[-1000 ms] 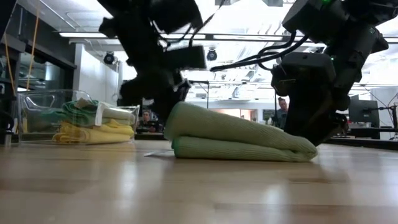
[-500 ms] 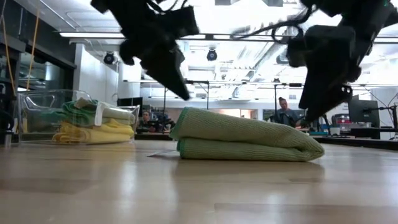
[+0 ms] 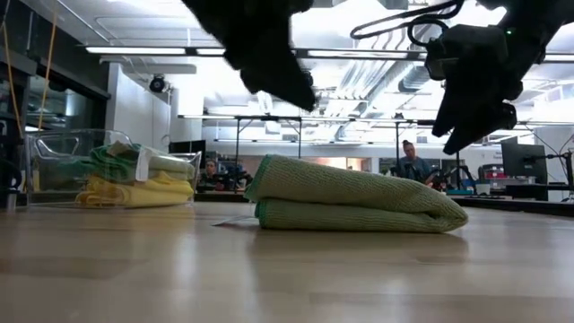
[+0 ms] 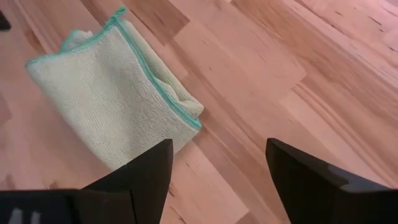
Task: Fold microfiber towels
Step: Put the folded green towel into the transparent bin
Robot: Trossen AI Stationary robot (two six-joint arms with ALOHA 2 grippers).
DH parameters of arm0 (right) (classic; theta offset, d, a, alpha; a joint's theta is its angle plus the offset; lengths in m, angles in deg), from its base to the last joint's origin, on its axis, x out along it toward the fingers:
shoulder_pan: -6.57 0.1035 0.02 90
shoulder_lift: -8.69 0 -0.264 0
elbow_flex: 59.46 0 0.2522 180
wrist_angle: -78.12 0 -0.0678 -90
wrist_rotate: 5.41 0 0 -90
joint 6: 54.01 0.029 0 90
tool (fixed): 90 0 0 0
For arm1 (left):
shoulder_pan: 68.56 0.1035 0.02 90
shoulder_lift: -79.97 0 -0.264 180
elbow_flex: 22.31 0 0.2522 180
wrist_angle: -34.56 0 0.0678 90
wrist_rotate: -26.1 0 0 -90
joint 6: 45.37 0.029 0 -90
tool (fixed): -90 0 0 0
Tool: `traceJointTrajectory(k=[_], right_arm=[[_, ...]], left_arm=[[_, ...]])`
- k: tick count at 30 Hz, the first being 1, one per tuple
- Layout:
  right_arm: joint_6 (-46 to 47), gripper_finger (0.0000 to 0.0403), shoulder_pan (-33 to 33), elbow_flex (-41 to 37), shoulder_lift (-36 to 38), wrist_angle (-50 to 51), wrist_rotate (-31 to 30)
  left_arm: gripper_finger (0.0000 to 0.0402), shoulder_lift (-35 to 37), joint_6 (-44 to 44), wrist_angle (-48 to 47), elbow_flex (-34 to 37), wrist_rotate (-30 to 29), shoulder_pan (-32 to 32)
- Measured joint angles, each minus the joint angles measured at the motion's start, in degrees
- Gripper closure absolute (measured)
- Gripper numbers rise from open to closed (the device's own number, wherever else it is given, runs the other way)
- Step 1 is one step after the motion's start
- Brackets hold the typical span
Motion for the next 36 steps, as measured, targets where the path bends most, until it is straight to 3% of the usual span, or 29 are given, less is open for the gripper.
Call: traceJointTrajectory(k=[5,10,20,36], right_arm=[[-0.75,0.0153,0.00,-0.02,-0.12,0.56,0.15],[-0.98,0.0153,0.01,0.04,-1.42,-0.44,0.64],[-0.92,0.0153,0.04,0.00,-2.87,-0.45,1.40],[0.41,0.0153,0.07,0.02,-5.52,-3.93,2.16]], left_arm=[[0.0196,-4.27,1.82,-4.03,-5.89,-0.41,-1.54],[0.0152,-10.19,3.52,-5.46,-9.44,-1.28,-2.23],[0.0147,-20.53,5.97,-2.64,-12.68,-2.67,-2.94],[0.0154,-22.94,6.62,-6.99,-12.74,-3.33,-2.30]])
